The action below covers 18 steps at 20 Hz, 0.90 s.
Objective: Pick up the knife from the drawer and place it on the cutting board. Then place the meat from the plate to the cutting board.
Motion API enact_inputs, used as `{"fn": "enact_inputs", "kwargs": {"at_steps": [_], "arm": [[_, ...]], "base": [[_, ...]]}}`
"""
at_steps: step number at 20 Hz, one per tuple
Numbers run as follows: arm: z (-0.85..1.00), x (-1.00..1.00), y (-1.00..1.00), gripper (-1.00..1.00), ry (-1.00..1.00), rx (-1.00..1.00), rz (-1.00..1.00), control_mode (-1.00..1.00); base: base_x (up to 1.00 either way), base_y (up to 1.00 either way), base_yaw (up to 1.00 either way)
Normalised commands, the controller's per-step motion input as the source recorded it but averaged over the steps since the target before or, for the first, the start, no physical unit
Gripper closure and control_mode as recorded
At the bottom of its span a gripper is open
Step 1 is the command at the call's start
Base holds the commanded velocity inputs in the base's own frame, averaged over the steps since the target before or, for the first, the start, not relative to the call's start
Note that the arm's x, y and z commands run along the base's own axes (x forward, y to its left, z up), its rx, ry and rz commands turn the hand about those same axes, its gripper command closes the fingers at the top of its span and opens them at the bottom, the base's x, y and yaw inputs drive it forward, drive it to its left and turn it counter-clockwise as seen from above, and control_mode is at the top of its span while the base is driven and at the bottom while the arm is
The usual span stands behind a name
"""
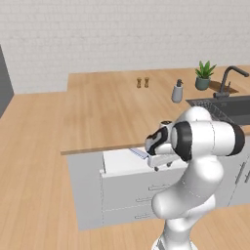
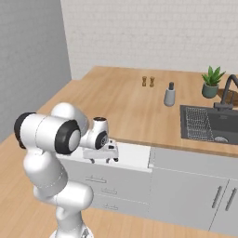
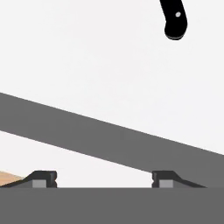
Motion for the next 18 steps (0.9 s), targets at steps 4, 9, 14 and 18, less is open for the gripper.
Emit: {"fn": "enact_inputs", "kwargs": {"at_steps": [4,9,14,18], "arm": [[-0.65,-1.0,0.0,-1.0,0.0,0.05,0.07,-1.0],[-0.53,-1.0,0.0,-1.0,0.04,0.07,0.02,-1.0],[-0.39,-1.0,0.05,-1.0,0.11,0.04,0.0,-1.0],[-0.35,-1.0,0.1,-1.0,0.14,0.0,0.0,-1.0]], "base": [[0.0,0.0,0.0],[0.0,0.0,0.0],[0.0,0.0,0.0],[0.0,0.0,0.0]]}}
